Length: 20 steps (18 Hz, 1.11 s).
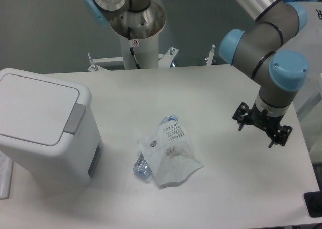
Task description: Open the trash can
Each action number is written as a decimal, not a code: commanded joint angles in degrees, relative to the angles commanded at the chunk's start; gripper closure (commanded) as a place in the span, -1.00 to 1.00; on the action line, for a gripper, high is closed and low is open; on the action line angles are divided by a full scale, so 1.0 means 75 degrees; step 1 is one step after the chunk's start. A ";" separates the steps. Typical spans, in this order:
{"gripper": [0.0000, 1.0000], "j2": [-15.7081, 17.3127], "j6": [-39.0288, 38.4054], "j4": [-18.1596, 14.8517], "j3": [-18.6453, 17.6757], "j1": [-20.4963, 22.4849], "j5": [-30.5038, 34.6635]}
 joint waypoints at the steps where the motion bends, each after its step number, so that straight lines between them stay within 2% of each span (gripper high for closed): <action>1: -1.00 0.0024 -0.0340 -0.0023 0.0000 -0.0094 -0.0024; 4: -1.00 0.0152 -0.1243 -0.0070 -0.0012 -0.0364 -0.0339; 8: -1.00 0.0457 -0.2789 -0.0094 -0.0058 -0.0469 -0.1580; 15: -1.00 0.1066 -0.4723 -0.0035 -0.0105 -0.1745 -0.2062; 20: -1.00 0.1722 -0.5546 -0.0012 -0.0257 -0.2238 -0.2766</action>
